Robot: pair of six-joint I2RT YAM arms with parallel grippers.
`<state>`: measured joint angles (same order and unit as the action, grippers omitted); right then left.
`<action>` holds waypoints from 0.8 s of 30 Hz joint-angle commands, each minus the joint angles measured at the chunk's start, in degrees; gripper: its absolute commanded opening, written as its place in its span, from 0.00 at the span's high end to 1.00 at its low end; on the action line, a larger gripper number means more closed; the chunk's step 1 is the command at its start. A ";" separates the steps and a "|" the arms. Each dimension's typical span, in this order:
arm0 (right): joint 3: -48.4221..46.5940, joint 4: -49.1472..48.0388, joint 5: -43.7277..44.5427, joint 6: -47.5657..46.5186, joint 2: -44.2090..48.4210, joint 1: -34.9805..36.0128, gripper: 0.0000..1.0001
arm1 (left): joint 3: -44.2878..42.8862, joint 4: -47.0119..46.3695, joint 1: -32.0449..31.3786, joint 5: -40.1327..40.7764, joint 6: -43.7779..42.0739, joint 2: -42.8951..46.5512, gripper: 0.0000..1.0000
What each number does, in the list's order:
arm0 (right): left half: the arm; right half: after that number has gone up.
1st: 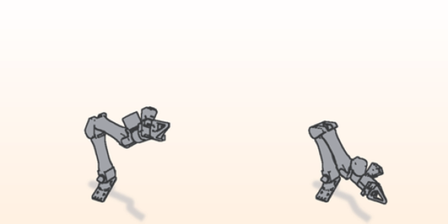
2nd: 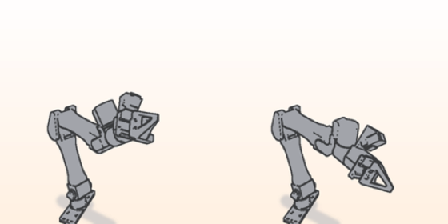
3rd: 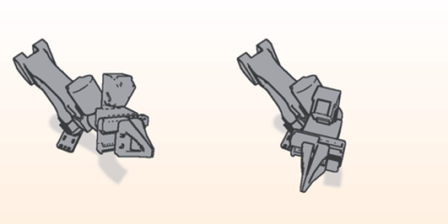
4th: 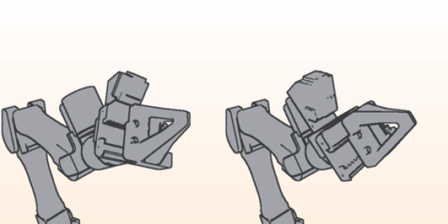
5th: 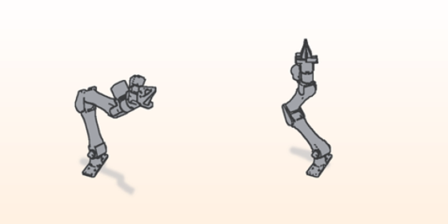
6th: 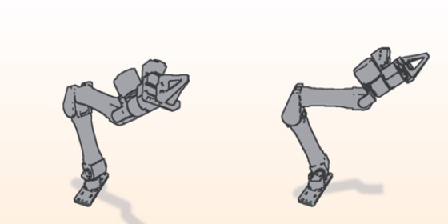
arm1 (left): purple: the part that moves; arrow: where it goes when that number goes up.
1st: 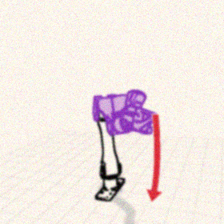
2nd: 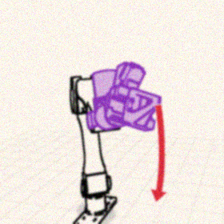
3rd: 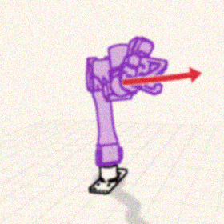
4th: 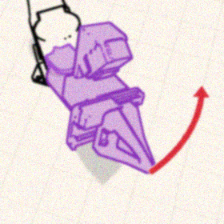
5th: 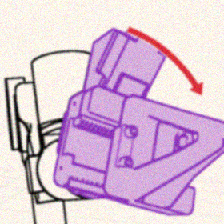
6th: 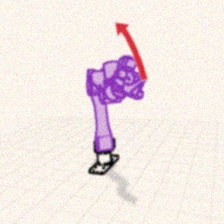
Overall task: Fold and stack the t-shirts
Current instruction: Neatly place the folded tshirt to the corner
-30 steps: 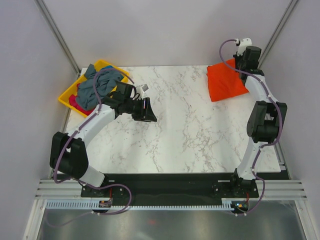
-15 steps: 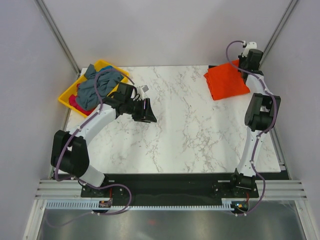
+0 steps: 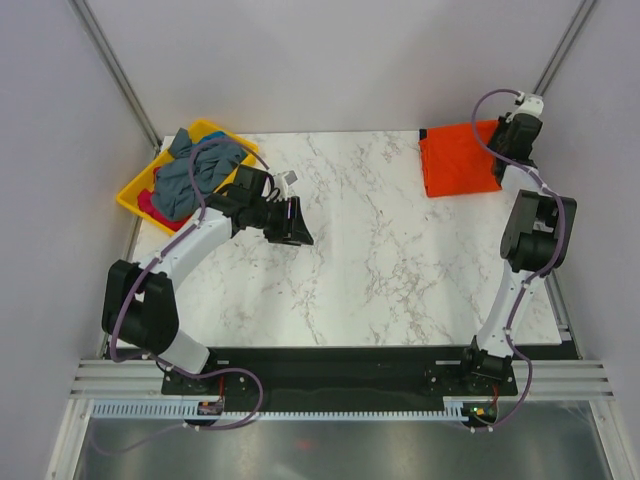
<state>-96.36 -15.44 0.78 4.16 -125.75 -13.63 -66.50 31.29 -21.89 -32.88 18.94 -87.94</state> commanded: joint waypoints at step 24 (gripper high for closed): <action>-7.46 5.41 2.48 9.45 1.09 -3.25 0.47 | -0.38 0.09 -0.08 1.77 -2.86 1.45 0.47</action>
<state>-105.67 -11.42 2.81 11.90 -135.09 -17.04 -66.24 31.42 -21.89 -31.55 18.83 -88.25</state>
